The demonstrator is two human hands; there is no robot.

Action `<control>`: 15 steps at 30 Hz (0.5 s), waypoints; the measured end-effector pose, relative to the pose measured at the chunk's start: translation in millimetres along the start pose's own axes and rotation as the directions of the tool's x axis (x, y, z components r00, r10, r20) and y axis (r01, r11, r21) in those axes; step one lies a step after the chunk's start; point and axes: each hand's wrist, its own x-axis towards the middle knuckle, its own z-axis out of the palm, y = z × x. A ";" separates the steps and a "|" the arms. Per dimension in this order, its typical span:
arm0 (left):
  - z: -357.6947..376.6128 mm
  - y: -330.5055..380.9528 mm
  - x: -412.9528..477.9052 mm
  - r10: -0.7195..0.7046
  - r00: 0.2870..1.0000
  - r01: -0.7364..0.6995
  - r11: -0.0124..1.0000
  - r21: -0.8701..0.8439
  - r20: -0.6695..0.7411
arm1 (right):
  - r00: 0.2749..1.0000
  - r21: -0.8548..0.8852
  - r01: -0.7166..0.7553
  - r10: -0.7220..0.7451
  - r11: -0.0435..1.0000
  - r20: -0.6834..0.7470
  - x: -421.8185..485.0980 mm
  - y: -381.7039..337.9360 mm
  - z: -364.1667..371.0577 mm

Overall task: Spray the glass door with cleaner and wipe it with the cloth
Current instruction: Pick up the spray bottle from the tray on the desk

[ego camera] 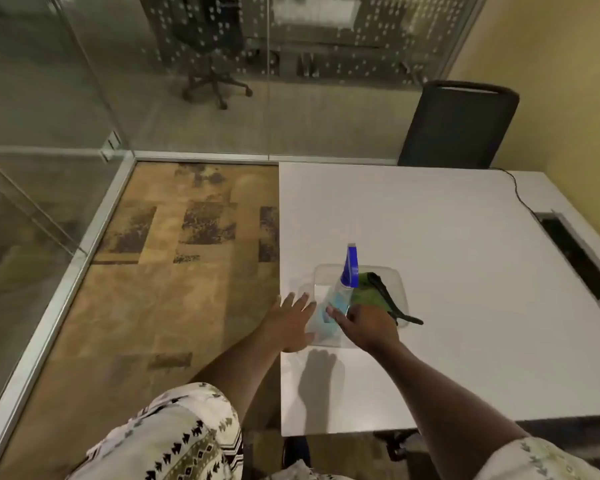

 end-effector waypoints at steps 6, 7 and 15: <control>-3.3 10.9 9.9 0.027 0.997 -0.028 0.999 0.018 0.071 | 0.982 0.178 -0.016 0.049 0.984 -0.185 13.4 8.1 4.4; -4.8 11.4 10.7 0.029 0.997 -0.030 0.999 0.020 0.076 | 0.982 0.236 0.009 0.036 0.972 -0.185 17.0 6.0 4.7; -7.9 13.7 15.8 0.012 0.997 -0.015 0.999 0.034 0.072 | 0.972 0.594 -0.038 0.167 0.804 -0.164 45.7 -18.3 3.1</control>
